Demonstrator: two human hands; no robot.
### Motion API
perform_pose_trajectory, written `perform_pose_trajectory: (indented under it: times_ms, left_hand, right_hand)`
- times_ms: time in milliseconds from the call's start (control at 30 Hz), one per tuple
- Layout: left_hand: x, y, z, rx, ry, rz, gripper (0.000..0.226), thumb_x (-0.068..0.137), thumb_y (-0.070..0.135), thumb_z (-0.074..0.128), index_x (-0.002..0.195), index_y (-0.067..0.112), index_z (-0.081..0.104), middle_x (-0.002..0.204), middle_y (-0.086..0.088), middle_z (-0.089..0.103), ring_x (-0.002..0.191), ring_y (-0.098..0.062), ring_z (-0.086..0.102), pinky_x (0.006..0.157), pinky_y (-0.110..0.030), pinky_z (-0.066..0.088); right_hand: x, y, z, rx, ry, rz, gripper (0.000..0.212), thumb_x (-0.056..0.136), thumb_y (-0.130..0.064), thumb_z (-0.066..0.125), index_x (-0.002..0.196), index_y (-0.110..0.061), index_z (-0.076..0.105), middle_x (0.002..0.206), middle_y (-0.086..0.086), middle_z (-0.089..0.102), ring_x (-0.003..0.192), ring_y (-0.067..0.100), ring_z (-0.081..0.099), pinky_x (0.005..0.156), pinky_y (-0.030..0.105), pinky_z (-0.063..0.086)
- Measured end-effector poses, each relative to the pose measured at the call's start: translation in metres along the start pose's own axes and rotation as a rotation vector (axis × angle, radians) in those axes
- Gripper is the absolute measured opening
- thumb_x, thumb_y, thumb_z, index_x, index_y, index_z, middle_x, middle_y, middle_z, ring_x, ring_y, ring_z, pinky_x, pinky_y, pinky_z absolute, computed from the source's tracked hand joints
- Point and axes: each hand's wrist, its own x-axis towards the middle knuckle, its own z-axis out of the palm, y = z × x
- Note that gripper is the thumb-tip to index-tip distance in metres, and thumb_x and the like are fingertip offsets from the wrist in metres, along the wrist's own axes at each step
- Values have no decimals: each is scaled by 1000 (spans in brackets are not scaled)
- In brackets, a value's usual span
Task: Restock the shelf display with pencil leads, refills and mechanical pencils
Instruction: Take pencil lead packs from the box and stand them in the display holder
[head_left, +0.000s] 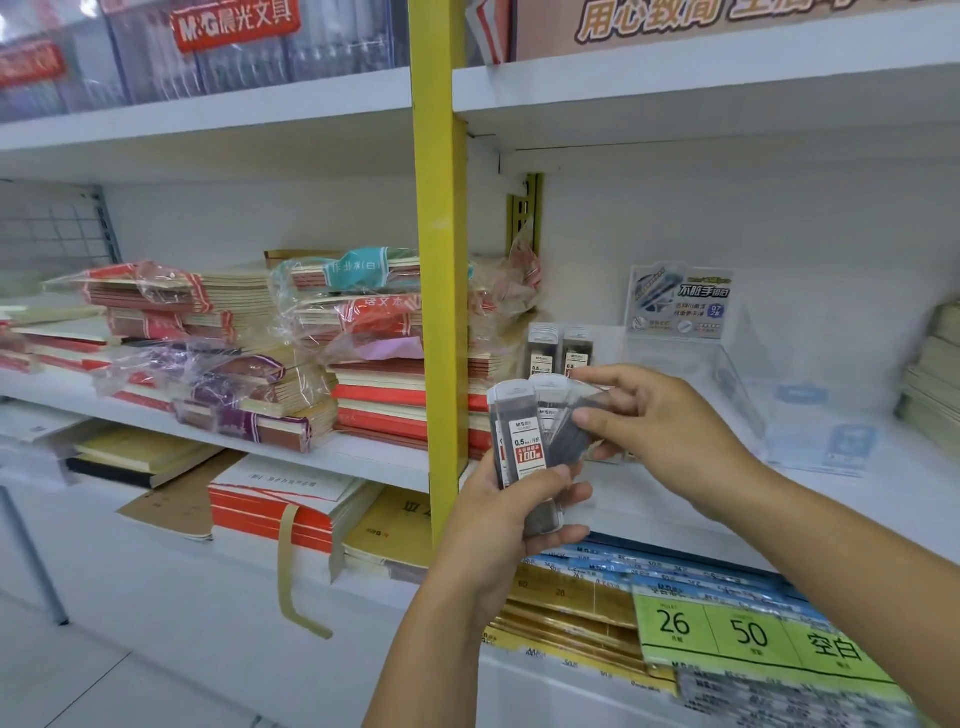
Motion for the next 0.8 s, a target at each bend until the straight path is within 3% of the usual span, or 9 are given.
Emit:
perform_pose_trajectory:
  times_ms: [200, 267, 333, 400, 500, 600, 800]
  left_hand:
    - [3, 0, -5, -8, 32, 40, 31, 90, 10, 70, 118, 23, 62, 108, -1, 76, 98, -24, 74, 65, -30, 61]
    - [4, 0, -5, -17, 80, 58, 31, 89, 8, 71, 116, 22, 64, 105, 1, 76, 95, -23, 75, 64, -30, 61]
    - [5, -1, -4, -12, 137, 73, 31, 87, 7, 72, 114, 22, 66, 105, 1, 76, 95, -18, 74, 64, -31, 60]
    - [5, -1, -3, 16, 167, 79, 30, 87, 7, 72, 112, 22, 67, 104, 2, 76, 95, -15, 73, 65, -32, 61]
    - [5, -1, -2, 60, 173, 82, 31, 88, 7, 72, 113, 22, 66, 102, 4, 76, 92, -14, 74, 65, -32, 61]
    - [3, 1, -2, 64, 153, 66, 30, 87, 7, 73, 112, 22, 67, 100, 5, 76, 91, -14, 74, 65, -32, 61]
    - [2, 4, -10, -47, 132, 7, 31, 82, 6, 77, 101, 30, 72, 102, 1, 77, 96, -18, 74, 66, -32, 61]
  right_hand:
    - [-7, 7, -16, 62, 45, 12, 22, 84, 0, 68, 99, -14, 61, 82, 6, 72, 72, 14, 68, 64, 27, 59]
    - [-10, 11, -20, 52, -11, 12, 23, 86, 0, 66, 102, -14, 58, 90, 4, 71, 77, 15, 70, 66, 27, 58]
    - [-14, 13, -23, -45, -107, 0, 28, 90, -3, 62, 109, -22, 58, 102, 4, 66, 78, 17, 72, 66, 26, 56]
    - [-17, 18, -26, -278, -167, -89, 33, 92, -8, 61, 113, -33, 61, 103, -7, 60, 79, 10, 69, 69, 23, 52]
    - [-20, 22, -26, -607, -204, -258, 34, 87, -21, 69, 116, -37, 63, 101, -24, 49, 92, -1, 53, 80, 13, 40]
    - [-22, 24, -24, -695, -188, -336, 42, 80, -29, 76, 120, -32, 62, 106, -26, 44, 100, -2, 49, 87, 12, 39]
    - [-27, 27, -31, -724, -110, -378, 43, 83, -28, 71, 125, -24, 62, 104, -23, 46, 98, -4, 47, 88, 6, 34]
